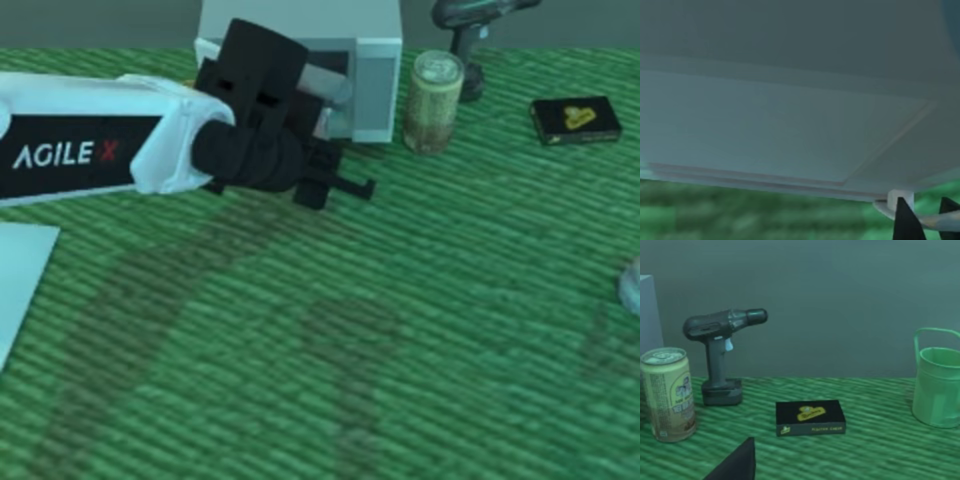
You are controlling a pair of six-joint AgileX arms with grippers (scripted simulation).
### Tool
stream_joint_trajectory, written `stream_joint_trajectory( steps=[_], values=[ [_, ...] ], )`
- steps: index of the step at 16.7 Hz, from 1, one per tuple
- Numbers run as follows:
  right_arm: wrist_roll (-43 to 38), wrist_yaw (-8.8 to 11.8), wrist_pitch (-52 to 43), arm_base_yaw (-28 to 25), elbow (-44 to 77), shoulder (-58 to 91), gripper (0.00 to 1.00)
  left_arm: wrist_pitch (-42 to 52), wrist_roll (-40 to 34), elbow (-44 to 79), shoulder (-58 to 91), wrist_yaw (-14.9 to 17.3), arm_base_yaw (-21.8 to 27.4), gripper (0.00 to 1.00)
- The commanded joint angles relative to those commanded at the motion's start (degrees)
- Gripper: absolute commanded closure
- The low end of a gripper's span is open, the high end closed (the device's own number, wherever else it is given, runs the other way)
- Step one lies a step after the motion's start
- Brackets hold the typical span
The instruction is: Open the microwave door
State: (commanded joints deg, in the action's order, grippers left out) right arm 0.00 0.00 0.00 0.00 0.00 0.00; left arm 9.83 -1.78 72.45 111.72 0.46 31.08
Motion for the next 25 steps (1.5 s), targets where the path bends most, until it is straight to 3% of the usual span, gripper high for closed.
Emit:
stream_joint_trajectory(
  steps=[5, 14, 25],
  values=[
    [0.0, 0.0, 0.0, 0.0, 0.0, 0.0, 0.00, 0.0, 0.0, 0.0, 0.0, 0.0, 0.0, 1.00],
    [0.0, 0.0, 0.0, 0.0, 0.0, 0.0, 0.00, -0.5, 3.5, -2.2, -1.6, 3.0, -1.3, 1.00],
    [0.0, 0.0, 0.0, 0.0, 0.0, 0.0, 0.00, -0.5, 3.5, -2.2, -1.6, 3.0, -1.3, 1.00]
  ],
)
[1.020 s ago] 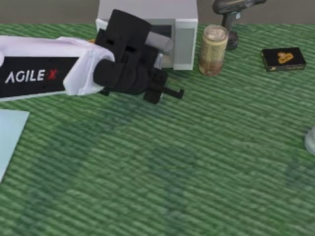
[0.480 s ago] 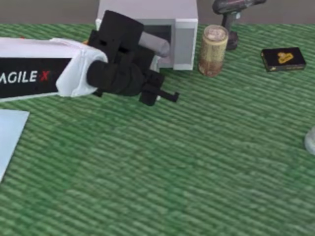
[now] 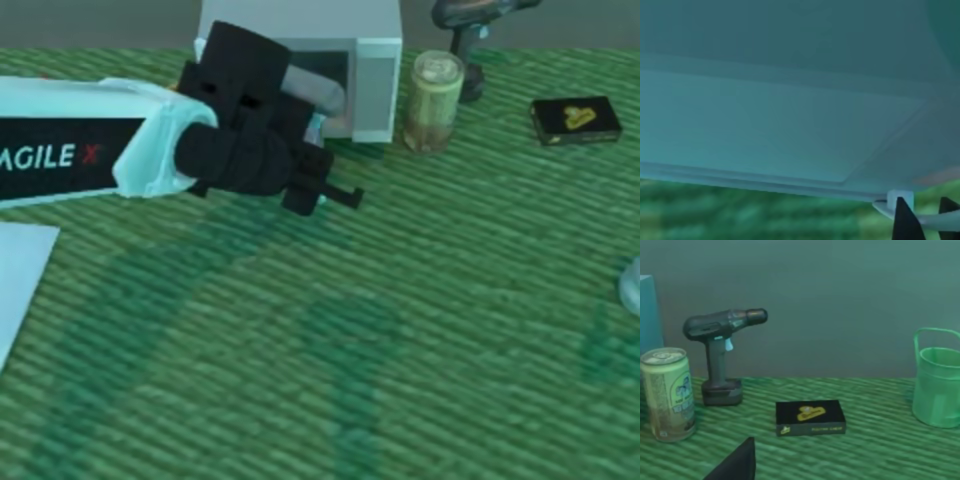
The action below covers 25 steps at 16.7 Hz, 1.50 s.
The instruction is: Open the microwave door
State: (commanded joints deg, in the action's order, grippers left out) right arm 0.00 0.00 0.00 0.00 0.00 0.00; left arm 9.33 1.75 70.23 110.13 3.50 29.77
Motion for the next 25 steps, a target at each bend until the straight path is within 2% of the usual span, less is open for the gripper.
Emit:
stream_joint_trajectory(
  steps=[13, 22, 25],
  values=[
    [0.0, 0.0, 0.0, 0.0, 0.0, 0.0, 0.00, 0.0, 0.0, 0.0, 0.0, 0.0, 0.0, 1.00],
    [0.0, 0.0, 0.0, 0.0, 0.0, 0.0, 0.00, -0.2, 3.6, -1.9, -1.4, 3.1, -1.4, 1.00],
    [0.0, 0.0, 0.0, 0.0, 0.0, 0.0, 0.00, -0.1, 3.8, -2.0, -1.5, 3.3, -1.5, 1.00]
  ],
)
